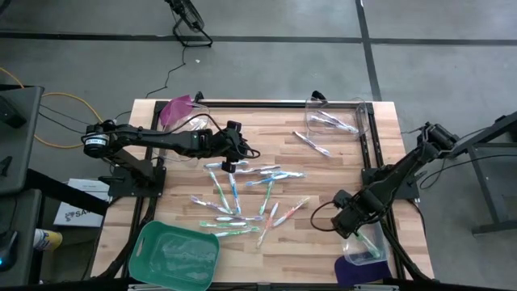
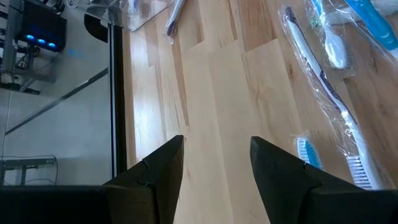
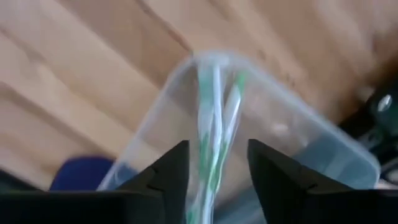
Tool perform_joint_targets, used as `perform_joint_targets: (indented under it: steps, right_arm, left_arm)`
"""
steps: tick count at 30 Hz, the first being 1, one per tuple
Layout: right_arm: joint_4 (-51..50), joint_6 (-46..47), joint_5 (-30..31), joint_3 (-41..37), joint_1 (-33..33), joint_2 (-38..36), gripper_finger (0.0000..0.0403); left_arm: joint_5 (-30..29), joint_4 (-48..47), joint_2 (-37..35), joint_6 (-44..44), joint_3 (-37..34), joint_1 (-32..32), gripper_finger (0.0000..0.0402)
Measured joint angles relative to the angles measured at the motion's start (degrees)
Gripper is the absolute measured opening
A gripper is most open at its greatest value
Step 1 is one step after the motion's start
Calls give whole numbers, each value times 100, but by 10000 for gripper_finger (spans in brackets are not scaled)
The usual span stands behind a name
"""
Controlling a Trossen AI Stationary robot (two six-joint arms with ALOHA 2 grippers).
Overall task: Pick & Place Toothbrushes
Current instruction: Put the purple toothbrush into the right transparent bin
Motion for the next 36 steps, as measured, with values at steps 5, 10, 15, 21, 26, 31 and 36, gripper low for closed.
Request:
perform_joint_targets:
  steps: [5, 10, 15, 21, 26, 31, 36]
  right_arm:
    - [-1, -30, -604, 133, -46, -25, 186]
    - [-5, -443, 51, 325, -130, -198, 182]
    - [-57, -1105, 1270, 341, -372, -493, 169]
    - [-109, -2241, 3371, 340, -676, -558, 157]
    - [-129, -2716, 4316, 266, -1075, -552, 157]
    - [-112, -2841, 4620, -149, -1738, -552, 162]
    - [307, -3288, 4620, -730, -2627, -545, 171]
  left_arm:
    - [-1, 0, 0, 0, 0, 0, 177]
    - [-1, 0, 0, -2, 0, 0, 177]
    - [-2, 0, 0, -17, 0, 2, 177]
    - [-2, 0, 0, -15, 0, 0, 177]
    - [-1, 0, 0, -15, 0, 1, 177]
    - [0, 0, 0, -13, 0, 1, 177]
    - [-2, 1, 0, -13, 0, 0, 177]
